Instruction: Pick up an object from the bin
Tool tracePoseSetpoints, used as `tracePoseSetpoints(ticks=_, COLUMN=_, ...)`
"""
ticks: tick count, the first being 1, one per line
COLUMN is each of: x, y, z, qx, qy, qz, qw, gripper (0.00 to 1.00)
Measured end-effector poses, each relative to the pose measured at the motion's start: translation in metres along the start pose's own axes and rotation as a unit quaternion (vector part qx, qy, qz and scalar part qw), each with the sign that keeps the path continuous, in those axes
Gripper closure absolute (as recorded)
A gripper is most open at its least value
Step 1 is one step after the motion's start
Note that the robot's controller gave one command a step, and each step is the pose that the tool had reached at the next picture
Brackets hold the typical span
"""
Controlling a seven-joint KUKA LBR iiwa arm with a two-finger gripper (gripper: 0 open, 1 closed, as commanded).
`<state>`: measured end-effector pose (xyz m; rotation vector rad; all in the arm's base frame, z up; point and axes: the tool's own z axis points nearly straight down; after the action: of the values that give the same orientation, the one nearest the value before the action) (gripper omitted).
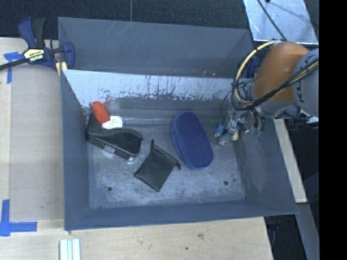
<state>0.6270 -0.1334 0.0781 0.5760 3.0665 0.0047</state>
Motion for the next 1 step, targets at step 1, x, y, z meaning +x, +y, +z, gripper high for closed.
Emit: tracePoseSetpoints(ticks=1, x=0.0425, y=-0.0046, z=-0.1003, qx=0.003, qy=0.0049, qz=0.002, qw=1.0, gripper=1.0)
